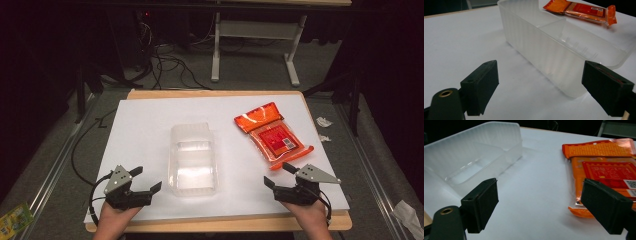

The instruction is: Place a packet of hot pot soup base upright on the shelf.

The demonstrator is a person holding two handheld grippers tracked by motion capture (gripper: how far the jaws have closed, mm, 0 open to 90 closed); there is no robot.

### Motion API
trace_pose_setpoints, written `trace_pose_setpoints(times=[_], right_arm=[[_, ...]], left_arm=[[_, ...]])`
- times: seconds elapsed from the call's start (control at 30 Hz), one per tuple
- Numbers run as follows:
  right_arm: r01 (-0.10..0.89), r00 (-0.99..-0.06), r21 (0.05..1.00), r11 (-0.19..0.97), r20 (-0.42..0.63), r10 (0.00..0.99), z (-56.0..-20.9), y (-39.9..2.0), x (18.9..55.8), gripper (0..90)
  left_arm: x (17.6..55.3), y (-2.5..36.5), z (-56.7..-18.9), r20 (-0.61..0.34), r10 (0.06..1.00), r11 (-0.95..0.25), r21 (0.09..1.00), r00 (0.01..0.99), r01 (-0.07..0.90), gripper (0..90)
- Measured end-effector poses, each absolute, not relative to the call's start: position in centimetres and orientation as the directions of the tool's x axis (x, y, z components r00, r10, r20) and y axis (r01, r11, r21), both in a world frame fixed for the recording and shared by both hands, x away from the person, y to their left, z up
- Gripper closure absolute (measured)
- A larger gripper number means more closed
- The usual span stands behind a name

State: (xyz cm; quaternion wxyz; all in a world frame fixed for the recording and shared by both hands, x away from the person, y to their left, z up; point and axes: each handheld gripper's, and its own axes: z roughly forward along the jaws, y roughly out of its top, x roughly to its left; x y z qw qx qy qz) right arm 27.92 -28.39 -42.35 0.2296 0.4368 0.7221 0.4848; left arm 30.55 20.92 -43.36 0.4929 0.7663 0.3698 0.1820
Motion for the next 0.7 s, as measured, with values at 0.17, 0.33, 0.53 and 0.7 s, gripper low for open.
trace_pose_setpoints(times=[0.17,0.33,0.53,0.7], right_arm=[[0.41,-0.504,0.902,0.139,0.097,0.858,-42.6,-29.5,28.2,15.4],[0.423,-0.487,0.897,0.127,0.106,0.867,-42.9,-30.2,28.5,16.2],[0.476,-0.45,0.867,0.145,0.099,0.887,-44.1,-30.8,29.2,16.8],[0.542,-0.418,0.824,0.165,0.094,0.904,-45.4,-31.2,30.5,17.1]], left_arm=[[30.9,20.7,-43.7,-0.091,0.744,-0.246,0.884,0.662,0.397,14.6],[30.7,21.1,-43.7,-0.097,0.745,-0.239,0.885,0.66,0.401,14.7],[30.5,21.5,-43.5,-0.104,0.748,-0.224,0.89,0.656,0.396,14.9],[30.8,21.3,-43.7,-0.102,0.741,-0.239,0.884,0.664,0.401,14.9]])
